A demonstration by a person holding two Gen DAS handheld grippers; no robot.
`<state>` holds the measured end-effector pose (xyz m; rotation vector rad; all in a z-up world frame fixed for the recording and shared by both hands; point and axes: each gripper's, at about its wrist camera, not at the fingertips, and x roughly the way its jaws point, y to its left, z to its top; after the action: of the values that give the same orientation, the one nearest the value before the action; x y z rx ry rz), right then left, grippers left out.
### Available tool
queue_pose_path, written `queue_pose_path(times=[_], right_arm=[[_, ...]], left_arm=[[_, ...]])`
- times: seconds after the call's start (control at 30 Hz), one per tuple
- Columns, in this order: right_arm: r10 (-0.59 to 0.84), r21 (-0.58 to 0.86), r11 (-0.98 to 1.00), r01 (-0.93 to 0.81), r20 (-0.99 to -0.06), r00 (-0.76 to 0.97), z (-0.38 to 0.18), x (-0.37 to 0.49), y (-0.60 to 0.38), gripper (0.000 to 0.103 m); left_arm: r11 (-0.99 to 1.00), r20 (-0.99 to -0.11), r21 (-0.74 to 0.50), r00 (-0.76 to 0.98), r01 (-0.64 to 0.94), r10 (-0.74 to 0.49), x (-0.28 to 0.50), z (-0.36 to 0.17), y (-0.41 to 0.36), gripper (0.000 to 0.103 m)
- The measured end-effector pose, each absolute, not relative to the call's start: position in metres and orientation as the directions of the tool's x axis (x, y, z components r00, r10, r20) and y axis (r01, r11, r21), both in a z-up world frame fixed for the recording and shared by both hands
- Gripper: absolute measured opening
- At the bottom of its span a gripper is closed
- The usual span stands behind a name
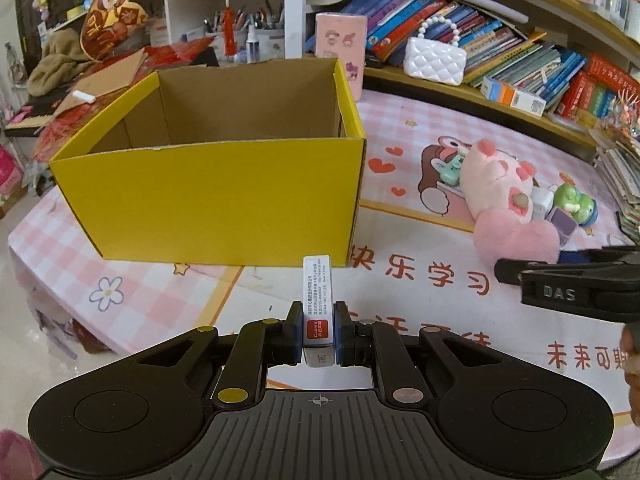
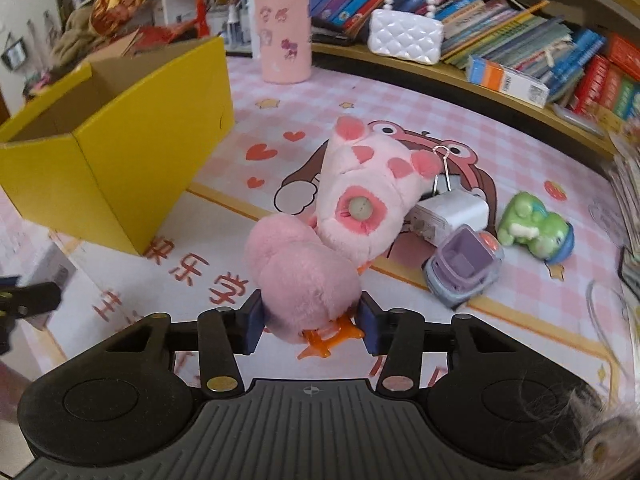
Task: Organize objects
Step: 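Carry medicine box and pink heart plush with both tools over the yellow box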
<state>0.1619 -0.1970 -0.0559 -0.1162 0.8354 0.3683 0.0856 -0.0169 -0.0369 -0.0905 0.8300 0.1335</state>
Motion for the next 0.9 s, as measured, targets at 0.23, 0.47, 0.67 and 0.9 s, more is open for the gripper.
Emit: queue_pose_path(times=[0.23, 0.47, 0.67, 0.9], right_arm=[[0.291, 0.111, 0.943, -0.313, -0.73, 0.618, -0.035, 0.128, -0.182, 0.044], [0.31, 0.135, 0.94, -0.313, -0.72, 0.621, -0.025, 0.094, -0.142, 0.044], [0.318, 0.122, 0.933, -0.338, -0.72, 0.617, -0.024, 0.068, -0.108, 0.044], [0.321, 0.132, 0.933, -0.334, -0.721, 0.614, -0.026, 0.044, -0.08, 0.044]], left_arm=[[0.996, -0.72, -0.042, 0.694, -0.078, 0.024, 0.076, -0.029, 0.001, 0.013], [0.998, -0.714, -0.04, 0.7, -0.046, 0.004, 0.051, -0.024, 0.032, 0.013], [0.998, -0.716, -0.04, 0.698, -0.049, 0.006, 0.029, -0.024, 0.062, 0.013], [0.998, -0.712, -0.033, 0.702, -0.046, 0.008, 0.007, -0.023, 0.091, 0.013]])
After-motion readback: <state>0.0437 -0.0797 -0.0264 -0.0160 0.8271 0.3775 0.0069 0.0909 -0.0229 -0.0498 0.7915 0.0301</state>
